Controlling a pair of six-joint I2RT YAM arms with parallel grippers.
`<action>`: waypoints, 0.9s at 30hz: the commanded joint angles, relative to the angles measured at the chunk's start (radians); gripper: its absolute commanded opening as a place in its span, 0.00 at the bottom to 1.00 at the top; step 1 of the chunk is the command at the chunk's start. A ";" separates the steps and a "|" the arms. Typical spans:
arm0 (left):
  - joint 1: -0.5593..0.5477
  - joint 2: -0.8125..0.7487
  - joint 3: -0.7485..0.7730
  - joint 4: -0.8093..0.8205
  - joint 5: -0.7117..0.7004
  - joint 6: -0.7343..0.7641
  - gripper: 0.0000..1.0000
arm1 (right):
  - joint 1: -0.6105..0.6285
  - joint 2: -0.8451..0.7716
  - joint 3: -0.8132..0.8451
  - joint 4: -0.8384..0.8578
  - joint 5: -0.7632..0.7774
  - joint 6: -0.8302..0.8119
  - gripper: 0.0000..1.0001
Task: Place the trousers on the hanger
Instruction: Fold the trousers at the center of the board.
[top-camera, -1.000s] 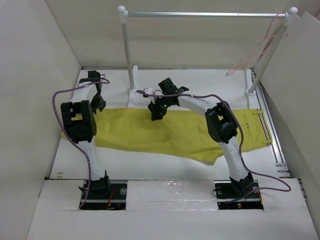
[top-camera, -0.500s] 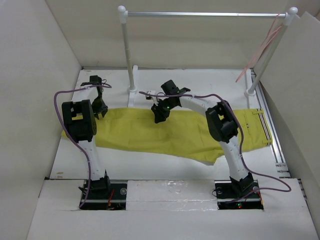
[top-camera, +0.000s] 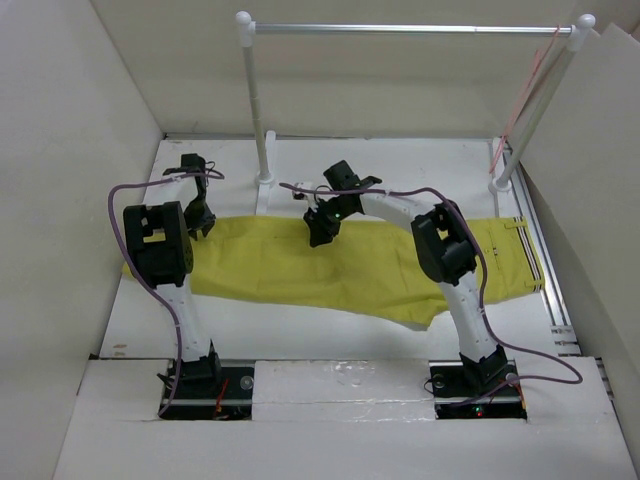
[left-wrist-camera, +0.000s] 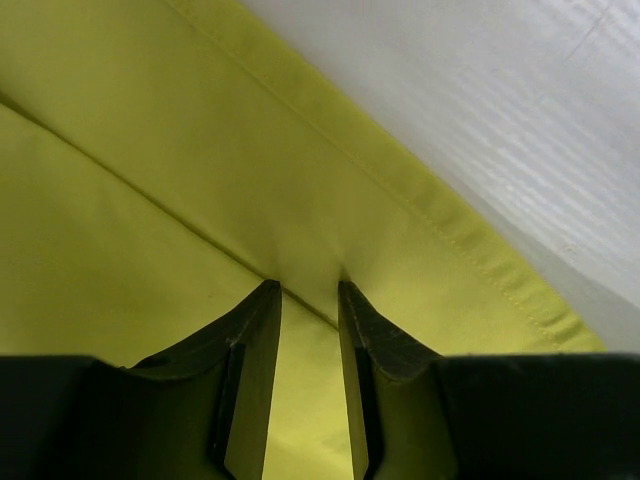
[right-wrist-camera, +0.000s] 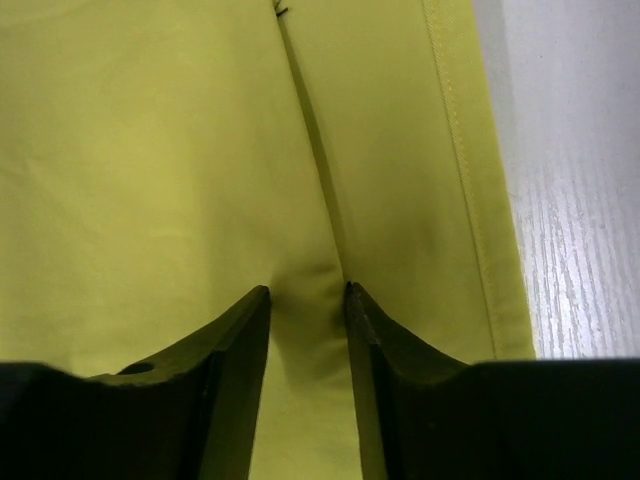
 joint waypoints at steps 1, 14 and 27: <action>-0.004 -0.053 -0.052 -0.026 -0.064 0.001 0.24 | -0.012 0.009 -0.004 -0.017 -0.019 -0.027 0.40; -0.004 -0.081 -0.066 -0.029 -0.106 -0.017 0.00 | -0.012 -0.089 -0.024 0.021 -0.038 -0.008 0.00; -0.004 -0.163 -0.028 -0.029 -0.092 -0.029 0.00 | -0.031 -0.204 -0.102 0.121 -0.044 0.053 0.00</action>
